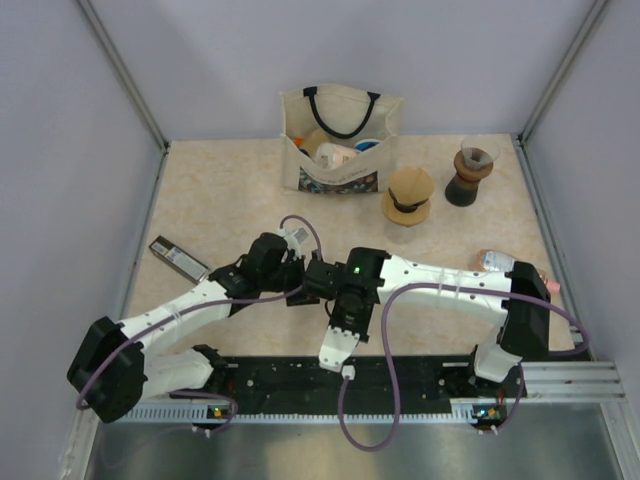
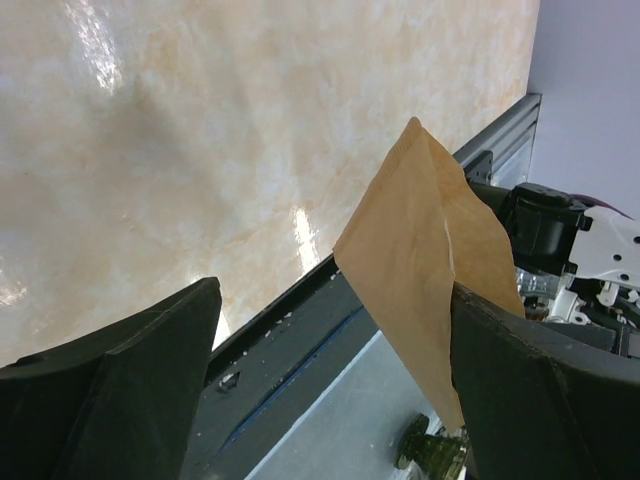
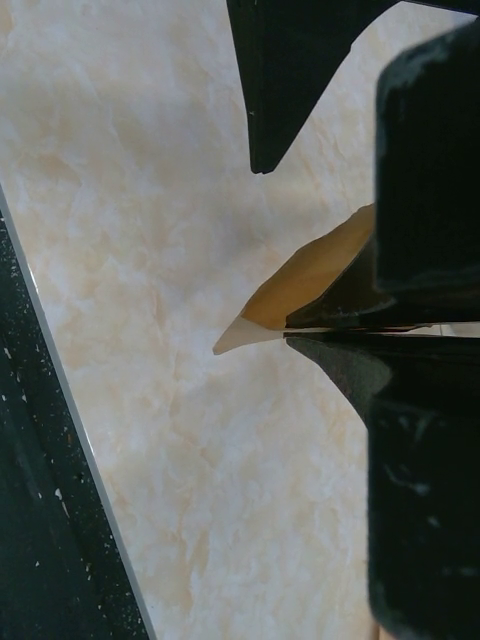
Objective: Place the coffee filter in the dripper
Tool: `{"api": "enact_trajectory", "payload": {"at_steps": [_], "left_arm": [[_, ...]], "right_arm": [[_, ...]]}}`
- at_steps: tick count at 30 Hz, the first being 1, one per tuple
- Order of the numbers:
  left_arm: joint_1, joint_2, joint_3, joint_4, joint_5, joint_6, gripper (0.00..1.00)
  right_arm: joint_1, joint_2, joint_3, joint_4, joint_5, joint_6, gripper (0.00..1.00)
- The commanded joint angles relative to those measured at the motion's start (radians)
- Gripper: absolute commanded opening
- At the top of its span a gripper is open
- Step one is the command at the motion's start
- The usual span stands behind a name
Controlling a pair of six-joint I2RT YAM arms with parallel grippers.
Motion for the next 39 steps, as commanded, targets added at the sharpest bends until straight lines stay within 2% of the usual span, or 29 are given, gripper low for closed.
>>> {"api": "enact_trajectory", "payload": {"at_steps": [1,12,16,20,23,25,26,29,30,31,32,36,39], "left_arm": [[-0.001,-0.028,0.000,0.008,-0.038,0.007,0.94],[-0.002,0.027,0.044,0.031,0.002,-0.018,0.81],[-0.011,0.087,0.066,0.079,0.024,-0.038,0.73],[-0.018,0.125,0.092,0.102,0.028,-0.049,0.55],[-0.018,0.131,0.100,0.105,0.019,-0.053,0.32],[-0.018,0.121,0.115,0.068,-0.011,-0.043,0.07],[-0.018,0.119,0.126,0.047,-0.042,-0.033,0.00],[-0.019,0.091,0.158,-0.015,-0.131,0.020,0.00],[-0.019,0.082,0.172,-0.042,-0.168,0.039,0.00],[-0.018,0.073,0.184,-0.065,-0.214,0.056,0.00],[-0.018,0.070,0.198,-0.096,-0.247,0.066,0.00],[-0.018,0.059,0.248,-0.187,-0.357,0.109,0.00],[-0.018,0.050,0.264,-0.219,-0.435,0.126,0.00]], "right_arm": [[0.013,-0.027,0.040,-0.010,-0.010,0.006,0.00],[0.013,-0.043,0.014,0.059,0.044,0.041,0.00],[0.019,-0.044,0.006,0.065,0.056,0.044,0.00],[0.019,-0.046,0.003,0.067,0.068,0.048,0.00],[0.019,-0.041,0.001,0.068,0.073,0.055,0.02],[0.019,-0.044,0.004,0.070,0.082,0.062,0.10],[0.019,-0.044,0.003,0.071,0.085,0.065,0.16],[0.018,-0.063,0.008,0.117,0.106,0.090,0.42],[0.019,-0.080,0.004,0.149,0.117,0.104,0.53],[0.019,-0.102,0.003,0.197,0.120,0.119,0.73],[0.019,-0.128,0.000,0.261,0.120,0.151,0.99],[0.012,-0.305,-0.100,0.551,0.136,0.252,0.99],[-0.011,-0.470,-0.256,0.812,0.101,0.389,0.99]]}}
